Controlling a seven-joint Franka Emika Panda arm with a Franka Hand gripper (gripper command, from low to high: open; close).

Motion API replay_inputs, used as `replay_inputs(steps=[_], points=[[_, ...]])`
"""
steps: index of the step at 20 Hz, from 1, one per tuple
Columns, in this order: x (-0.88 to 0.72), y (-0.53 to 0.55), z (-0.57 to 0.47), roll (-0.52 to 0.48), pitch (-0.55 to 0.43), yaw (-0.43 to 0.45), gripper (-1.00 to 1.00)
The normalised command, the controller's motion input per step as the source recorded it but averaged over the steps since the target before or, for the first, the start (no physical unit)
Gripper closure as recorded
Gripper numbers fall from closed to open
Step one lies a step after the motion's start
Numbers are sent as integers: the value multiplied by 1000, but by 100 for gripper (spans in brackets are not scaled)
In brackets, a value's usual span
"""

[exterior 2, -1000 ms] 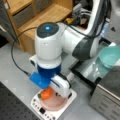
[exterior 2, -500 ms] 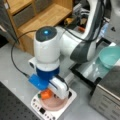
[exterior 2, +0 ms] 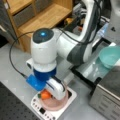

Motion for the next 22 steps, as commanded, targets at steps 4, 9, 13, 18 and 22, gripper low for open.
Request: replay_inputs(steps=[4,9,13,18,22], points=[[282,90,33,-355,77,74,-100],[296,104,9,-359,65,52,-100],[295,111,-4,-348,56,31,-100],[281,112,36,-345,61,24,-100],[276,104,28,-348,62,18,-100]])
